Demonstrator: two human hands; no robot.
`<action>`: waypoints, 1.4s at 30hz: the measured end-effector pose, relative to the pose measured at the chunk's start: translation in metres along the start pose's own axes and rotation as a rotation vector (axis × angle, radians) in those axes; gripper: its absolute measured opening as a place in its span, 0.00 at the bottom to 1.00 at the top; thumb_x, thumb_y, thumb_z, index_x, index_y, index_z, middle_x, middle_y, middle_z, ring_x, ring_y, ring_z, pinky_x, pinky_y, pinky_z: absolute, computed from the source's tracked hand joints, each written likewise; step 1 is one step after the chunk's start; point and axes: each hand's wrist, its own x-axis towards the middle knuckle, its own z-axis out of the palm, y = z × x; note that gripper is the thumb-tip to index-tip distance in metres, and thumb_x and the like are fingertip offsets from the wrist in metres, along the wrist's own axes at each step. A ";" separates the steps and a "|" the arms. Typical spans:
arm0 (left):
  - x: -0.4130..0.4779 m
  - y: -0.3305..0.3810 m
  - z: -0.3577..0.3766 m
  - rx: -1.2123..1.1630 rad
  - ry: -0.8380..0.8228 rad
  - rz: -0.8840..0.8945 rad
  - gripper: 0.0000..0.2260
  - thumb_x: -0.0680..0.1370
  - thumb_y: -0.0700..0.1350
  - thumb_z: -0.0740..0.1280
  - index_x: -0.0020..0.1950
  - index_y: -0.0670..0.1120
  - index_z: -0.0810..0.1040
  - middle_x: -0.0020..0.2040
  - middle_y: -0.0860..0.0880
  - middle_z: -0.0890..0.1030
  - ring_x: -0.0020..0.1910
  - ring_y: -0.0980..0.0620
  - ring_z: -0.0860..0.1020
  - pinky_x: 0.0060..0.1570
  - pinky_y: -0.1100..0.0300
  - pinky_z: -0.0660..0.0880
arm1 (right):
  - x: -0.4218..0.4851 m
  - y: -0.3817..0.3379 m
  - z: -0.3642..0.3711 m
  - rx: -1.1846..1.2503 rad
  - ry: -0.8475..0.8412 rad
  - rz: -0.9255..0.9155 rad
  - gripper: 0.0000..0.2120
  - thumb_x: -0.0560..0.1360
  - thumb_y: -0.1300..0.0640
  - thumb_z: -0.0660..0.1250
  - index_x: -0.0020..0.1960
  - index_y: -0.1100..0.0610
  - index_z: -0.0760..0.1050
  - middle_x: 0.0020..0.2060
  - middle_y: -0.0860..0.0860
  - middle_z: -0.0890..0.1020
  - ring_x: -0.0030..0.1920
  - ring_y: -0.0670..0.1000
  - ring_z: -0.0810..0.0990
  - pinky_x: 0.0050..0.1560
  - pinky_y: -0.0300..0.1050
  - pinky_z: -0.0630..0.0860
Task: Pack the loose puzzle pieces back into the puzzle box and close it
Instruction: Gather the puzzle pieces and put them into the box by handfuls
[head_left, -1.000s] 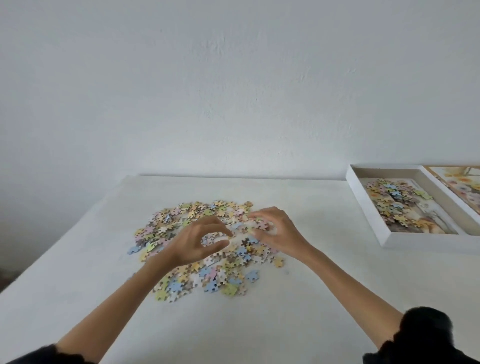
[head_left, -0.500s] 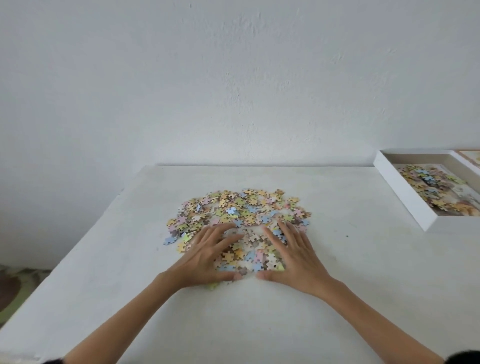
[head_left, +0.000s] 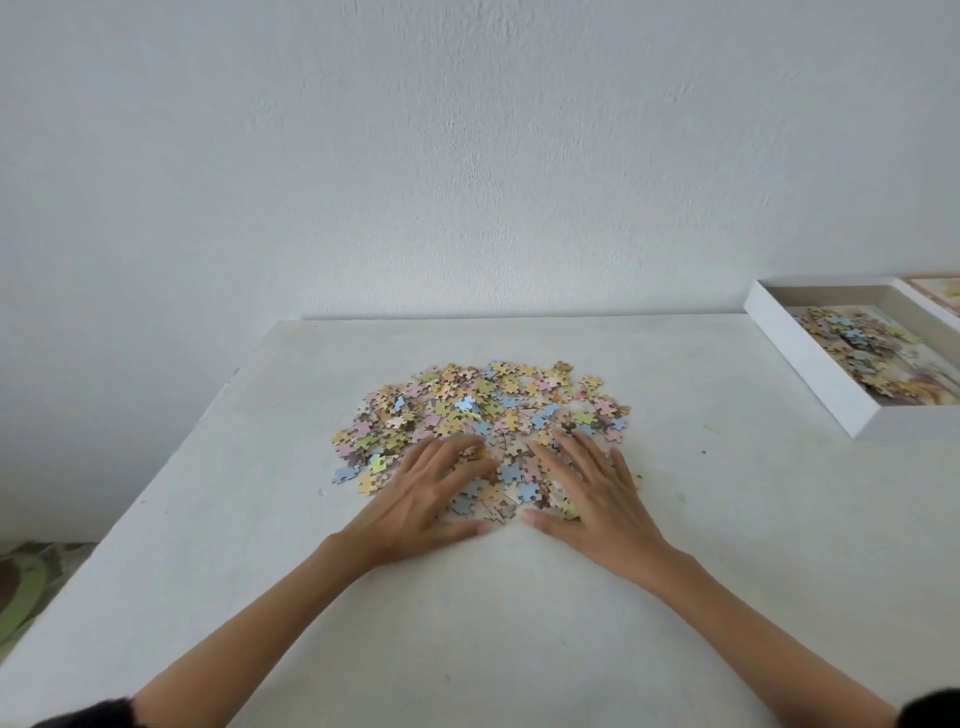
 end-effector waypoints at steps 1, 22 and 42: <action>0.003 -0.001 0.000 0.010 0.034 -0.021 0.27 0.76 0.66 0.54 0.70 0.54 0.63 0.71 0.49 0.64 0.70 0.53 0.62 0.70 0.45 0.59 | 0.003 0.002 0.001 0.024 0.044 -0.002 0.39 0.66 0.25 0.41 0.73 0.40 0.44 0.76 0.47 0.47 0.72 0.44 0.38 0.73 0.57 0.37; 0.006 -0.055 0.000 -0.052 -0.054 -0.289 0.49 0.59 0.81 0.49 0.75 0.60 0.43 0.74 0.52 0.59 0.73 0.51 0.55 0.69 0.50 0.53 | 0.031 0.025 -0.004 -0.030 -0.060 -0.076 0.45 0.57 0.18 0.41 0.71 0.35 0.42 0.74 0.42 0.50 0.75 0.49 0.45 0.73 0.58 0.42; 0.029 -0.051 -0.003 -0.345 0.162 -0.129 0.14 0.70 0.61 0.66 0.49 0.56 0.67 0.42 0.64 0.73 0.37 0.59 0.75 0.35 0.62 0.76 | 0.044 0.020 -0.007 0.366 0.148 -0.198 0.13 0.70 0.46 0.62 0.48 0.53 0.77 0.43 0.45 0.75 0.40 0.43 0.75 0.39 0.35 0.74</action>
